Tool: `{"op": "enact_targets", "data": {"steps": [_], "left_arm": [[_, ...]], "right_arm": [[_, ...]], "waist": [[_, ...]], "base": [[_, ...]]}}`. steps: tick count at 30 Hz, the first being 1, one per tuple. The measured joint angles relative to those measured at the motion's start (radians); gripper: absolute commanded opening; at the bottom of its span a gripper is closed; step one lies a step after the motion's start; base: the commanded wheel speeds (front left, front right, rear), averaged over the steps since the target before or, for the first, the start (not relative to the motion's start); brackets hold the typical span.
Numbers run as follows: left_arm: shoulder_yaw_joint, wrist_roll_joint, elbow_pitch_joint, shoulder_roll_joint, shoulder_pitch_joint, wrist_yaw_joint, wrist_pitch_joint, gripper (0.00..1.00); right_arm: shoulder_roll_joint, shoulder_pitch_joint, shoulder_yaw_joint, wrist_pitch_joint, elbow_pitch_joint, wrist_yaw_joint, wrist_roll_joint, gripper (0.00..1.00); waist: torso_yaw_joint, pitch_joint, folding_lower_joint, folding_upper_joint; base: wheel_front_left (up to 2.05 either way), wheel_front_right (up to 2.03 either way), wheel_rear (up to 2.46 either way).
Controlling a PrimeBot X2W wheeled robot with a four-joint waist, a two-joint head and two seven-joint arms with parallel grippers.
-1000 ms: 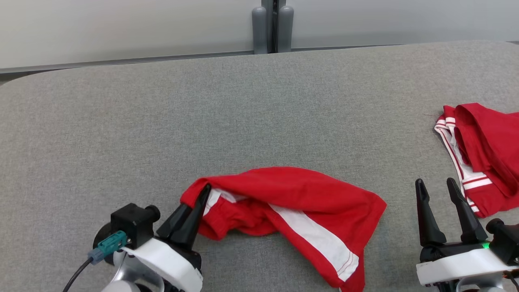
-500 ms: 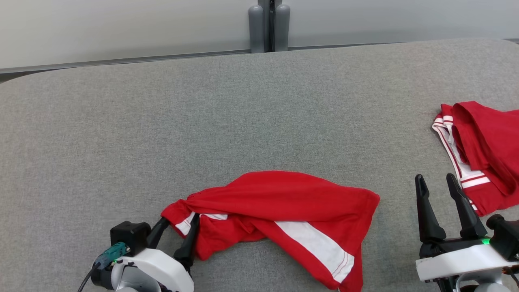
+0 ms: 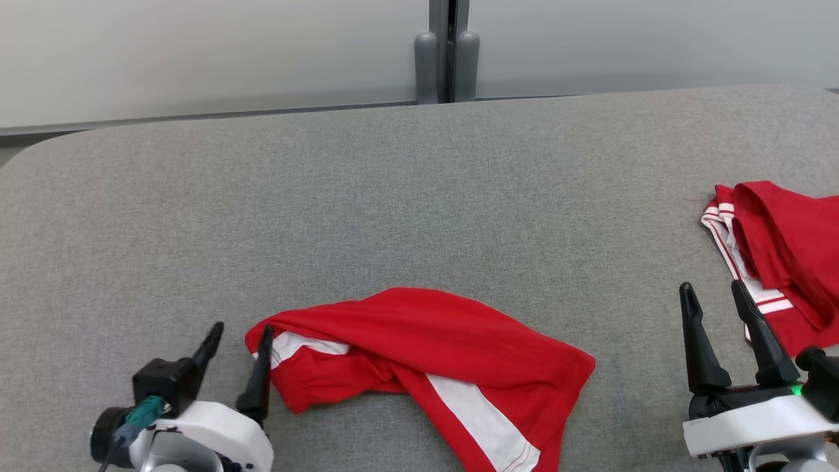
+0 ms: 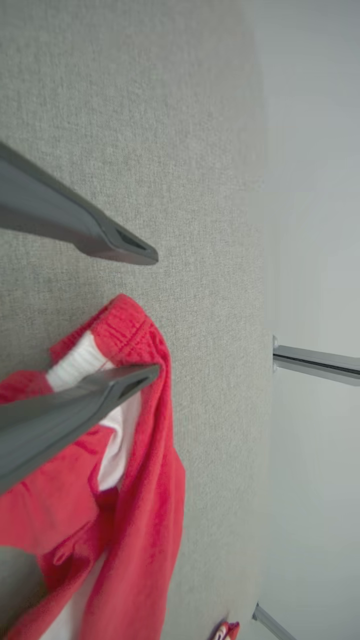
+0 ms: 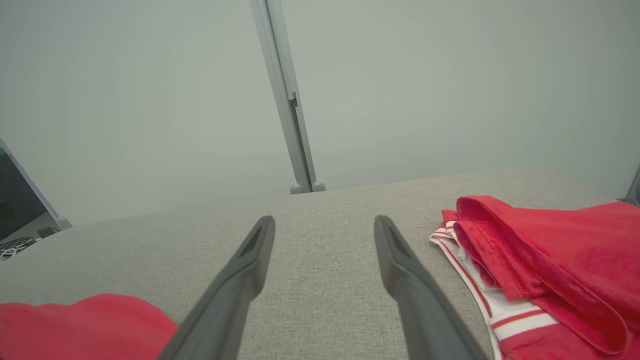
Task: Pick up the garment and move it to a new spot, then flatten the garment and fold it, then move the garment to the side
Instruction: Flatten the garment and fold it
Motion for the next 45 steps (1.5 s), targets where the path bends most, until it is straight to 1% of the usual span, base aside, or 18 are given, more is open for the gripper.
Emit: {"op": "enact_targets", "data": {"steps": [3,5,7,11,15,28,35,45], "left_arm": [[0.022,0.008,-0.036,0.018,0.011,0.018,-0.036,1.00],[0.038,0.017,-0.072,0.021,0.015,0.032,-0.061,1.00],[0.056,0.046,-0.137,0.020,0.017,0.048,-0.086,1.00],[0.072,0.093,-0.216,0.020,0.025,0.061,-0.097,1.00],[0.072,0.138,-0.267,0.024,0.058,0.077,-0.100,1.00],[0.056,0.158,-0.302,0.026,0.182,0.114,-0.100,1.00],[0.050,0.157,-0.309,0.026,0.198,0.128,-0.089,1.00],[0.046,0.149,-0.315,0.027,0.200,0.131,-0.082,1.00]], "right_arm": [[-0.002,0.005,-0.002,0.004,-0.007,0.000,-0.003,1.00],[-0.002,0.014,-0.004,0.008,-0.009,0.000,-0.007,1.00],[-0.006,0.026,-0.005,0.011,-0.015,0.000,-0.014,1.00],[-0.010,0.046,-0.001,0.023,-0.022,0.000,-0.028,1.00],[-0.014,0.067,0.002,0.040,-0.031,0.000,-0.045,1.00],[-0.017,0.140,0.009,0.076,-0.076,0.000,-0.069,1.00],[-0.014,0.150,-0.001,0.090,-0.093,0.000,-0.069,1.00],[-0.009,0.154,-0.002,0.094,-0.100,0.000,-0.069,1.00]], "waist": [[0.002,-0.012,0.0000,0.0000],[0.004,-0.021,0.0000,0.0000],[0.006,-0.036,0.0000,0.0000],[0.008,-0.056,0.0000,0.0001],[0.005,-0.079,0.0000,0.0001],[-0.009,-0.138,0.0000,0.0000],[-0.002,-0.145,0.0000,0.0000],[0.003,-0.139,0.0000,0.0000]], "base": [[0.00,0.00,0.00],[0.00,0.00,0.00],[0.00,0.00,0.00],[0.00,0.00,0.00],[0.00,0.00,0.00],[0.00,0.00,0.00],[0.00,0.00,0.00],[0.00,0.00,0.00]]}}
